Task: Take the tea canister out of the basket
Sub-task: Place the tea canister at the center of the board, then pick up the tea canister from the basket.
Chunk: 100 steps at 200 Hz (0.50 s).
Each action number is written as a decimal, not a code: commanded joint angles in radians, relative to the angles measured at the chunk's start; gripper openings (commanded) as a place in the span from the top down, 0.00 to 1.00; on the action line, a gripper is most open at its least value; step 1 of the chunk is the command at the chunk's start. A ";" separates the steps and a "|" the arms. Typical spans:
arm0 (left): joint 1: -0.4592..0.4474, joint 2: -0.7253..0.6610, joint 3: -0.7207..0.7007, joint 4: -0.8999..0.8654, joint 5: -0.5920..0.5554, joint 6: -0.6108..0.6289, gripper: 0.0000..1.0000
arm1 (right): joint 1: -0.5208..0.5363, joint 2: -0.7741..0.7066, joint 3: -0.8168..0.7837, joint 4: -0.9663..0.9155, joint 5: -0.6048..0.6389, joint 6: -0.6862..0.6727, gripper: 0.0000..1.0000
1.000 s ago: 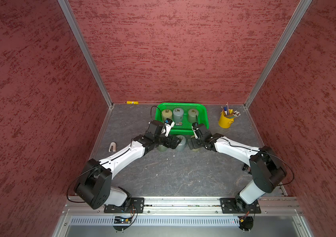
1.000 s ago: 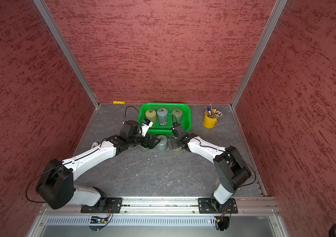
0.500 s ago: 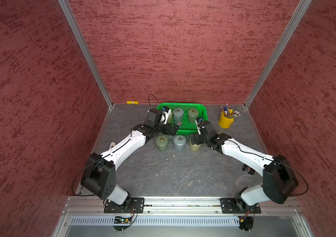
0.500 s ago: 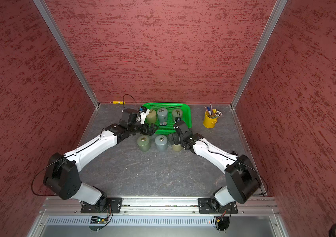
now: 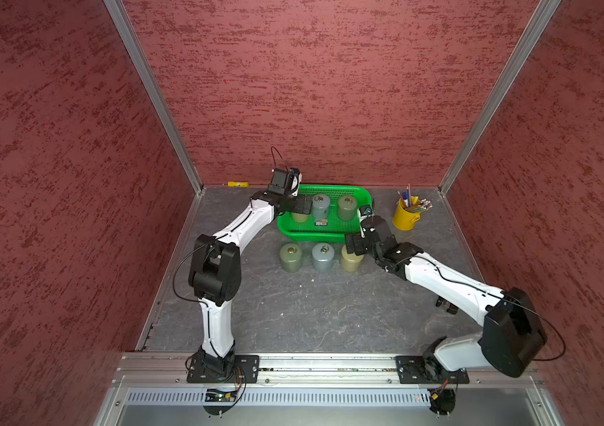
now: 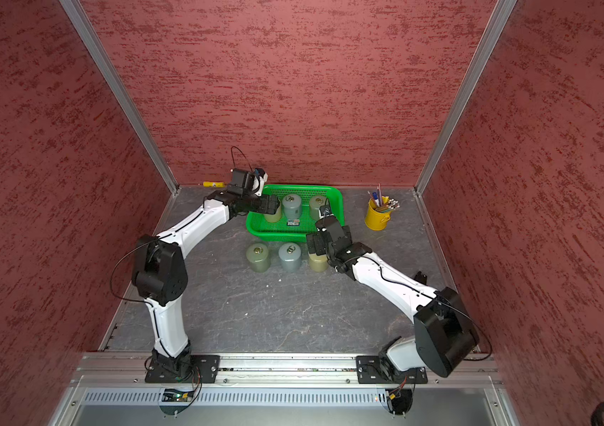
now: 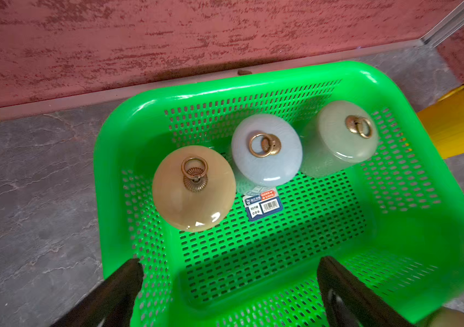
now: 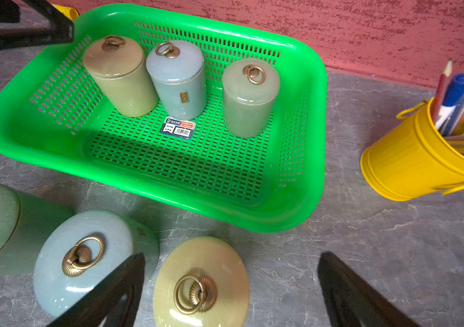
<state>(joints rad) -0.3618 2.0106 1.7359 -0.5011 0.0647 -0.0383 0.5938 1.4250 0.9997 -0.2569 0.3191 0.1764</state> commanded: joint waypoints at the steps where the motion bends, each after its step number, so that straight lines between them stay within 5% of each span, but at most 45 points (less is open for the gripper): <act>1: -0.003 0.061 0.078 -0.036 -0.070 0.043 0.00 | -0.002 -0.024 -0.008 0.011 0.024 0.007 0.02; 100: -0.013 0.221 0.184 0.000 -0.159 0.136 0.00 | -0.004 -0.021 -0.017 0.022 0.025 0.011 0.02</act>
<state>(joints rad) -0.3706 2.1933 1.8900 -0.5194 -0.0692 0.0517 0.5926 1.4231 0.9955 -0.2562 0.3199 0.1768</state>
